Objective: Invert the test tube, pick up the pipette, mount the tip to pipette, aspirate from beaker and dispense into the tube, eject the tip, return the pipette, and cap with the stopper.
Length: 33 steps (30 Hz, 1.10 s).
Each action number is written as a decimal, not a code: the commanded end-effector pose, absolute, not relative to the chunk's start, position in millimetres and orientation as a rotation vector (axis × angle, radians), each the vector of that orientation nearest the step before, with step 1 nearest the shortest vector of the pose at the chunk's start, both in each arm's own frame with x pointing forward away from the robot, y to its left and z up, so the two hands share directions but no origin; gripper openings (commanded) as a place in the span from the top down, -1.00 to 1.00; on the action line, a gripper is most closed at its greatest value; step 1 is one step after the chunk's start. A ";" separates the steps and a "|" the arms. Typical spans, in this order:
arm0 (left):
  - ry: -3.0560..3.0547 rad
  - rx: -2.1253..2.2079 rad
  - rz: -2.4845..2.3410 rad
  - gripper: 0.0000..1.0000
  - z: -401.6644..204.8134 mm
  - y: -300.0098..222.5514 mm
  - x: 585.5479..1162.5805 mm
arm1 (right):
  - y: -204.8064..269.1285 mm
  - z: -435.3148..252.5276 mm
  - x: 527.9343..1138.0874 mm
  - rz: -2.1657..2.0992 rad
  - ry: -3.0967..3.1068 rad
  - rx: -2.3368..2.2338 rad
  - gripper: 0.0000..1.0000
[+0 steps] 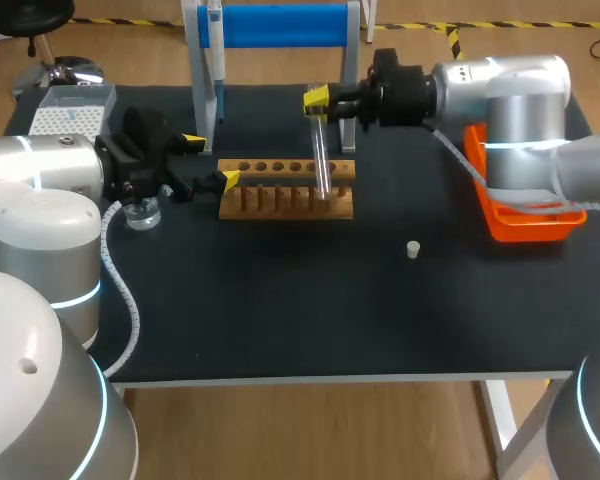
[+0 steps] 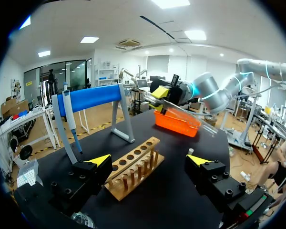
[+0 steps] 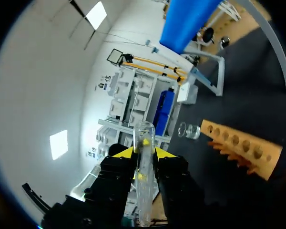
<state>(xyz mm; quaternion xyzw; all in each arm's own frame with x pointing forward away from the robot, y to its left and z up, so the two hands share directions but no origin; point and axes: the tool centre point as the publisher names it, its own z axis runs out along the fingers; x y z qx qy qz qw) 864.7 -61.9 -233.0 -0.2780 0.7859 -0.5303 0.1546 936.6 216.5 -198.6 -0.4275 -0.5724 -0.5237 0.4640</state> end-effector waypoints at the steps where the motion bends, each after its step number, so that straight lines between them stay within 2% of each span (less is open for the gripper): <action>1: 2.252 -0.798 -1.518 -1.00 -233.5 -62.7 864.8 | 212.5 -199.3 937.6 -1.165 -1.392 -1.069 1.00; 33: 2.252 -0.798 -1.518 -1.00 -233.5 -62.7 864.8 | 207.0 -213.0 930.5 -1.142 -1.296 -1.078 1.00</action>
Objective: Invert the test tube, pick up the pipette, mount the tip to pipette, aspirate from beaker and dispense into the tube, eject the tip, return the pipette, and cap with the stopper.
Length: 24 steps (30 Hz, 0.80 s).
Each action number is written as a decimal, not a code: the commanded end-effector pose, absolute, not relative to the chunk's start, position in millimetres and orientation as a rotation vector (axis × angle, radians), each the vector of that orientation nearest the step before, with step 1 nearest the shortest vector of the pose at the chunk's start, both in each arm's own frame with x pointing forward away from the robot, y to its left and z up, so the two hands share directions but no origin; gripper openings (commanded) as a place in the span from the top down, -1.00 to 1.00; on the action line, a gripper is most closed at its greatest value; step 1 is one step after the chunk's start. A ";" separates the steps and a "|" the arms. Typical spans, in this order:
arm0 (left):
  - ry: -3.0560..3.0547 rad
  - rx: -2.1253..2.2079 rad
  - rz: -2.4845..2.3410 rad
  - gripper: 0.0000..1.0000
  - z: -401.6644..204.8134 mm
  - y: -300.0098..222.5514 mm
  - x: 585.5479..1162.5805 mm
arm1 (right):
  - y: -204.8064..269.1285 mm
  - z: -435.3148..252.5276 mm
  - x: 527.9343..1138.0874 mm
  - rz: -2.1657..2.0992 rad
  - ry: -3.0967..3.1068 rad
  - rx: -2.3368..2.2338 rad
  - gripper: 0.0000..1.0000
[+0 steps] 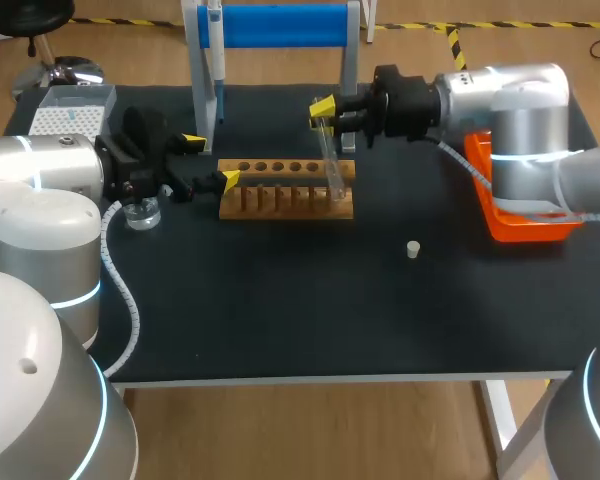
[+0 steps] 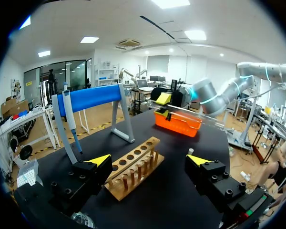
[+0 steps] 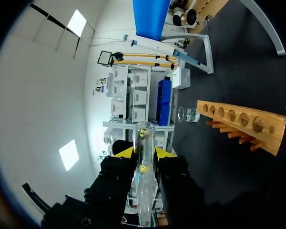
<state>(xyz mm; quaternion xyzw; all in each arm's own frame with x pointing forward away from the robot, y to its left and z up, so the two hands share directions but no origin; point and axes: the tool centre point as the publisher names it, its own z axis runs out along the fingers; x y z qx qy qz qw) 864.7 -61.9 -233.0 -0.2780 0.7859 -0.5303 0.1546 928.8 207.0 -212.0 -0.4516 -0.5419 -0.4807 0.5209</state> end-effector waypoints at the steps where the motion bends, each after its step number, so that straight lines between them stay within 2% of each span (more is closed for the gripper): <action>1: 2.252 -0.798 -1.518 -1.00 -233.5 -62.7 864.8 | 207.0 -213.1 930.3 -1.140 -1.295 -1.079 1.00; 24: 2.252 -0.798 -1.518 -1.00 -233.5 -62.7 864.8 | 206.0 -214.3 930.0 -1.148 -1.261 -1.107 1.00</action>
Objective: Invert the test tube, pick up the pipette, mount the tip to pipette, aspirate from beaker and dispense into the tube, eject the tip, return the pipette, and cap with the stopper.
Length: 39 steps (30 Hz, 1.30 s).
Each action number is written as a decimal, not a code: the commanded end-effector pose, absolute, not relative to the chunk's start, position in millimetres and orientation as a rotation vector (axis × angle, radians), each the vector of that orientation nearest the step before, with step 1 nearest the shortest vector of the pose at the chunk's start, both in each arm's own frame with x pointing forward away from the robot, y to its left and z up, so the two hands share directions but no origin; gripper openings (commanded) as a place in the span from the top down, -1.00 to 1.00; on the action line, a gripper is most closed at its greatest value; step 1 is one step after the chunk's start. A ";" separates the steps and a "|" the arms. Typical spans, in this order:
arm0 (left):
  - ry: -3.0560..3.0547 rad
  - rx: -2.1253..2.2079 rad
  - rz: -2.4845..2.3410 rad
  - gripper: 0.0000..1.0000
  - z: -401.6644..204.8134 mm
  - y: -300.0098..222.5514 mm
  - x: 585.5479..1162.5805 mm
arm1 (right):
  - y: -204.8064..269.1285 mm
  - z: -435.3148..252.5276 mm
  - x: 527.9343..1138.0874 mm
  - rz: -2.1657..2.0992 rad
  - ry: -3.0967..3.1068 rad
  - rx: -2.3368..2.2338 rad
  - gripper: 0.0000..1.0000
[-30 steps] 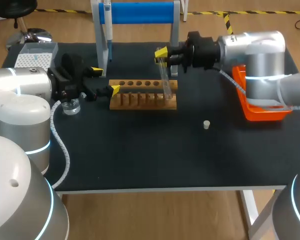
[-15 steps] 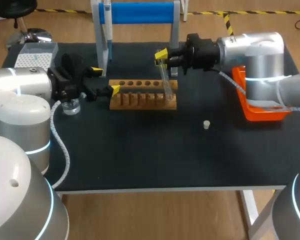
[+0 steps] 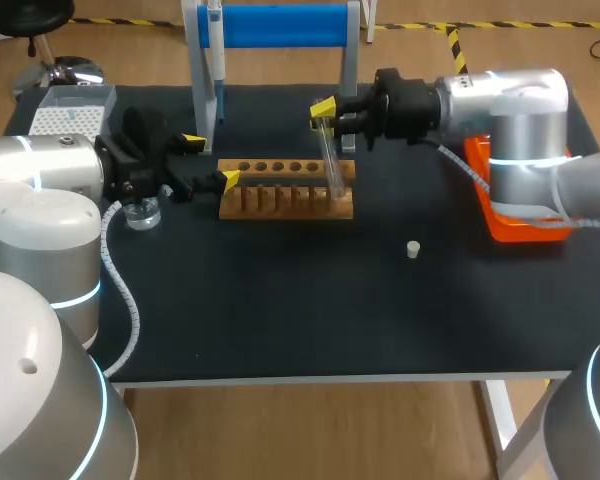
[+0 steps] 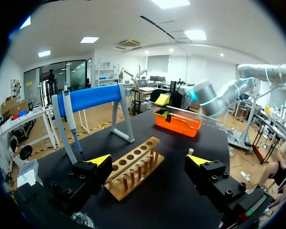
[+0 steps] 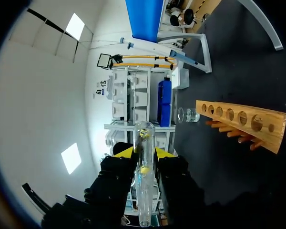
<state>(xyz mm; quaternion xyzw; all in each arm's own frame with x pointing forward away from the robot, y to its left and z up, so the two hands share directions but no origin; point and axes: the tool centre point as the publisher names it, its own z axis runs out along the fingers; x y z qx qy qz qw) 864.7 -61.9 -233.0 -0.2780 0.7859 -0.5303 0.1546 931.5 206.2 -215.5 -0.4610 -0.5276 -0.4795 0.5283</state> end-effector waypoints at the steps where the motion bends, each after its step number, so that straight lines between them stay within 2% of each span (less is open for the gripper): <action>1: 2.252 -0.798 -1.518 -1.00 -233.5 -62.7 864.8 | 206.0 -214.3 930.0 -1.148 -1.261 -1.107 1.00; 7: 2.252 -0.798 -1.518 -1.00 -233.5 -62.7 864.8 | 206.0 -214.3 930.0 -1.148 -1.261 -1.107 1.00; 19: 1.903 0.046 -1.593 -1.00 -217.9 -74.7 847.7 | 206.0 -214.3 930.0 -1.148 -1.261 -1.107 1.00; 35: 1.936 0.028 -1.518 -1.00 -216.6 -76.2 849.4 | 206.0 -214.3 930.0 -1.148 -1.261 -1.107 1.00; 39: 1.779 0.305 -1.407 -1.00 -213.9 -86.1 853.7 | 206.0 -214.3 930.0 -1.148 -1.261 -1.107 1.00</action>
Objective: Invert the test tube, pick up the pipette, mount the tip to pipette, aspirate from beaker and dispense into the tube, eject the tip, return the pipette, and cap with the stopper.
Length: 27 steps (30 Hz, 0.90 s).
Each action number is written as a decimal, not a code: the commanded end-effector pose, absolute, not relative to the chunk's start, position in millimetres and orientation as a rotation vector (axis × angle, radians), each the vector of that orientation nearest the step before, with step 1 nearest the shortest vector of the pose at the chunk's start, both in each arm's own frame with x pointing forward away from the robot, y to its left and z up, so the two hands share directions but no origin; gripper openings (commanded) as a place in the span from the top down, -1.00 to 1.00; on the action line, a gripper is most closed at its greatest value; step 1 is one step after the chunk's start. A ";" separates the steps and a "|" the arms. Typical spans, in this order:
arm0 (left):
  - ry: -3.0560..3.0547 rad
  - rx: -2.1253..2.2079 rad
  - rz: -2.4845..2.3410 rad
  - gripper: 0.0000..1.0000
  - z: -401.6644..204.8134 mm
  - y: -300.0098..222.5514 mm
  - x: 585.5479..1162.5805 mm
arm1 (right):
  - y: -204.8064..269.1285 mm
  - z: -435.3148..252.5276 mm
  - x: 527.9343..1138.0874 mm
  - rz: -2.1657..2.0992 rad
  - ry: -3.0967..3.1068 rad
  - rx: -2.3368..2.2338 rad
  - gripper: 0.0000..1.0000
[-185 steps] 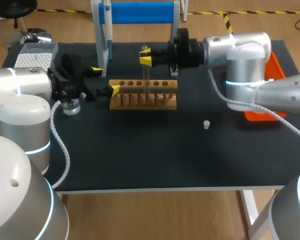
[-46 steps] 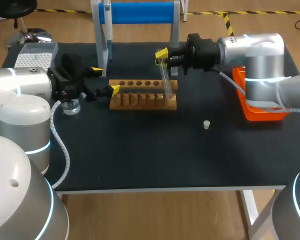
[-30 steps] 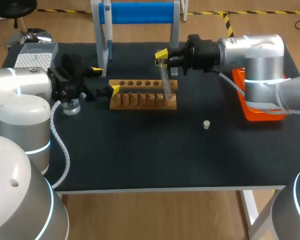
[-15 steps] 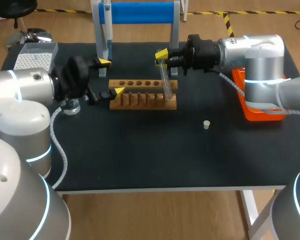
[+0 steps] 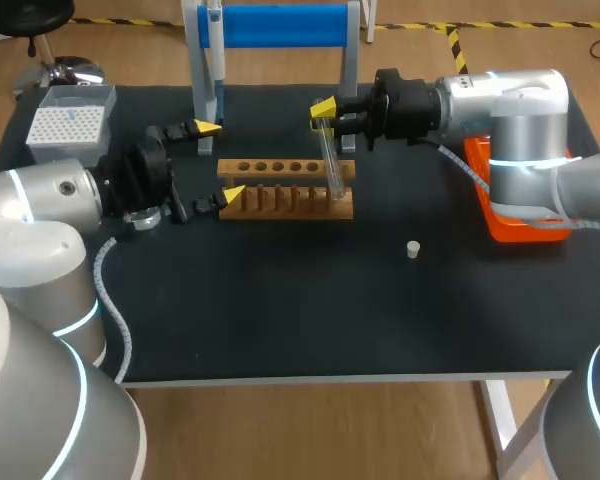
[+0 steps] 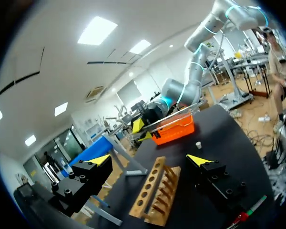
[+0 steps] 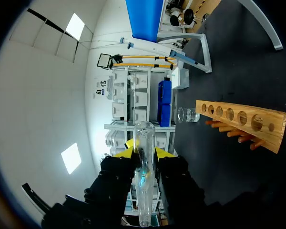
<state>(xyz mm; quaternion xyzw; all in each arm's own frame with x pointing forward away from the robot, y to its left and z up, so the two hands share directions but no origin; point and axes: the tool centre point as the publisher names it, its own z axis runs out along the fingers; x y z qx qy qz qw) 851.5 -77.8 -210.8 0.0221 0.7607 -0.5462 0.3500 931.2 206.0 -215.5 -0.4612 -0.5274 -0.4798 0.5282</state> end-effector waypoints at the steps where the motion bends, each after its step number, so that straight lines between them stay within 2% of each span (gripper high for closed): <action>1: 1.775 0.360 -1.377 -1.00 -214.6 -89.0 854.5 | 206.0 -214.3 930.0 -1.148 -1.261 -1.107 1.00; 9: 1.610 0.652 -1.257 -1.00 -216.7 -104.1 859.9 | 206.0 -214.3 930.0 -1.148 -1.261 -1.107 1.00; 27: 1.448 0.932 -1.043 -1.00 -199.1 -139.6 853.1 | 206.0 -214.3 930.0 -1.148 -1.261 -1.107 1.00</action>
